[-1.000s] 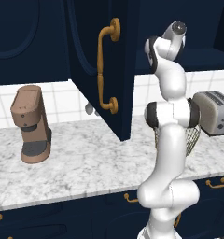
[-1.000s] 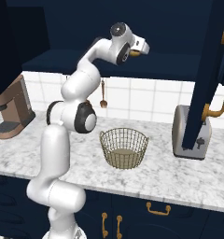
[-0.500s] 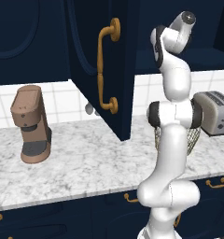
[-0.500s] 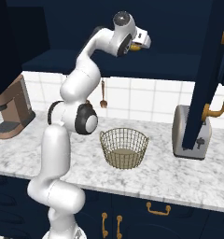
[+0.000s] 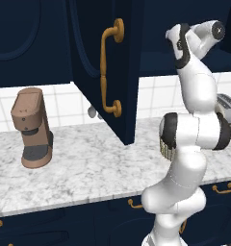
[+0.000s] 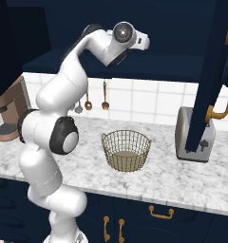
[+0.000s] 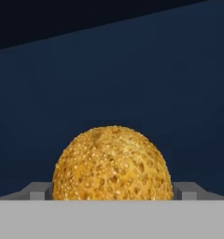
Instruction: Open the cabinet, pick up the bread from the cabinet and place it in the basket. Then move the basket to the dining counter.
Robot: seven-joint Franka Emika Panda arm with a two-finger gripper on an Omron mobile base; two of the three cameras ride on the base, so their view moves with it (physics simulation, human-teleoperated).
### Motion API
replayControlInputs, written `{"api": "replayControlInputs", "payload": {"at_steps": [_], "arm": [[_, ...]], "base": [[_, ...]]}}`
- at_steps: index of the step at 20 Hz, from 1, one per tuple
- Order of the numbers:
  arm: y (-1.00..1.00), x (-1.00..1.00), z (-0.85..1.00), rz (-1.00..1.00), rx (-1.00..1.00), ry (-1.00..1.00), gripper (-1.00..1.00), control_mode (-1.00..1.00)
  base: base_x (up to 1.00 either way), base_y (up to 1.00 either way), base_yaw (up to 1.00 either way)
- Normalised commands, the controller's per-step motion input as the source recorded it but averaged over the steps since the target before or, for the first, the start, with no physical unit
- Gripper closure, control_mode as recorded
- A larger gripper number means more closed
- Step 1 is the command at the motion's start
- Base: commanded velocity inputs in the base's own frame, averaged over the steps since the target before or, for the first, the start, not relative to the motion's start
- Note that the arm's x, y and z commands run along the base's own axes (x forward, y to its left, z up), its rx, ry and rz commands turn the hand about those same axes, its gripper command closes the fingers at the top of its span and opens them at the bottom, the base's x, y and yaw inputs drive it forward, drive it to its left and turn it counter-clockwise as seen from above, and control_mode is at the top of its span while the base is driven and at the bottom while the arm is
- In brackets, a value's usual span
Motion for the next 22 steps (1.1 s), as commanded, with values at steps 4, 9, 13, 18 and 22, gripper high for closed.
{"api": "replayControlInputs", "payload": {"at_steps": [4,9,13,18,22], "arm": [[0.00,-0.96,0.15,0.06,0.01,-0.23,1.00,-1.00],[0.04,-1.00,0.61,0.06,-0.06,0.17,1.00,-1.00],[0.20,-1.00,0.40,0.13,-0.23,0.35,1.00,-1.00],[0.19,-1.00,0.18,0.11,-0.16,0.21,1.00,-1.00],[0.13,-1.00,0.12,0.06,-0.10,0.11,1.00,-1.00]], "base": [[0.00,0.00,0.00],[0.00,0.00,0.00],[0.00,0.00,0.00],[0.00,0.00,0.00],[0.00,0.00,0.00]]}}
